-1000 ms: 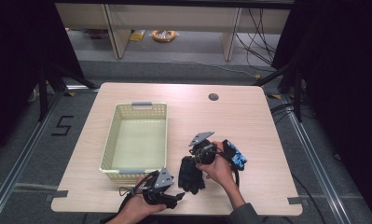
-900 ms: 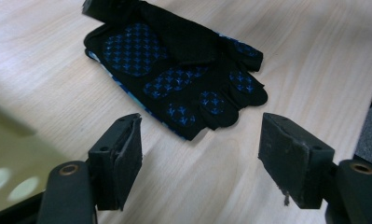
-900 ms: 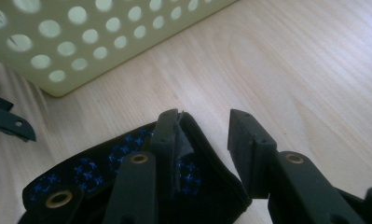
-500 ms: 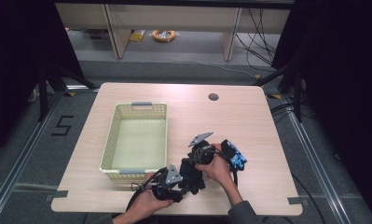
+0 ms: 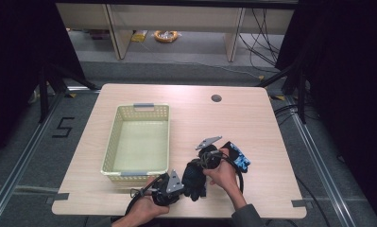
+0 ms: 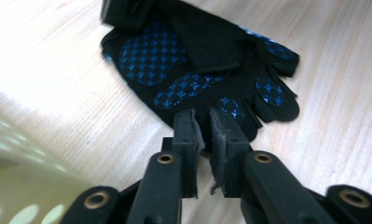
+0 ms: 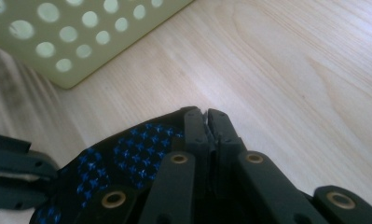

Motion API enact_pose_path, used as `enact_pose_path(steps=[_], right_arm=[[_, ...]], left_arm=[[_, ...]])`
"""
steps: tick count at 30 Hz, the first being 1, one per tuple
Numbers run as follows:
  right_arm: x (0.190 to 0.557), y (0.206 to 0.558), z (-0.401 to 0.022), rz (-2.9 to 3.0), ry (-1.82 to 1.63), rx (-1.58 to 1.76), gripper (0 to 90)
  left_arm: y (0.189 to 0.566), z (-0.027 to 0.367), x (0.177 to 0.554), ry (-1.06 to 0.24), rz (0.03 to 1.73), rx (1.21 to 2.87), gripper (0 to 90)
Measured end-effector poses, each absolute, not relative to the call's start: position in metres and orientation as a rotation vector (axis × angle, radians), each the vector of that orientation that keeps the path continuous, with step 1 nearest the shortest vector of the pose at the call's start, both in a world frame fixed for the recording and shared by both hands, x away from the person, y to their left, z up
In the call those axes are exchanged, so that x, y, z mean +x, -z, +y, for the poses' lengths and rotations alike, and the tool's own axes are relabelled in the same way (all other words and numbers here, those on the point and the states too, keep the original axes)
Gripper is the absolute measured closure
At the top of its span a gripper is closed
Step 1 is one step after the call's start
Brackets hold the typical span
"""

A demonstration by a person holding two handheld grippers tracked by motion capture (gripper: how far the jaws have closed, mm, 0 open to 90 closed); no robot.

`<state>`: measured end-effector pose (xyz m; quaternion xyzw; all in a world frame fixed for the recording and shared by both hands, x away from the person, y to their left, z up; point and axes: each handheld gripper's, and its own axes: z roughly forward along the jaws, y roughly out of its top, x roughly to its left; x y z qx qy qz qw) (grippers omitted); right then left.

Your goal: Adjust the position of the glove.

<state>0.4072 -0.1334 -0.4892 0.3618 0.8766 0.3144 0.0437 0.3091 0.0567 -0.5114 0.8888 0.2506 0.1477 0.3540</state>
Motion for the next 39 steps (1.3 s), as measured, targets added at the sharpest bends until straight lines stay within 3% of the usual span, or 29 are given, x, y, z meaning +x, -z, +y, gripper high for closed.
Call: enact_pose_path(steps=[17, 27, 39], right_arm=[[0.348, 0.465, -0.186, 2.491, -1.248, 1.203, 88.6], [0.321, 0.481, -0.209, 2.388, -1.294, 1.420, 88.6], [0.318, 0.499, -0.214, 2.425, -1.147, 1.411, 86.3]], left_arm=[[0.494, 0.058, 0.307, -0.469, 0.597, 2.258, 86.2], [0.498, 0.036, 0.315, -0.493, 0.558, 2.272, 86.6], [0.510, 0.030, 0.324, -0.481, 0.549, 2.320, 83.4]])
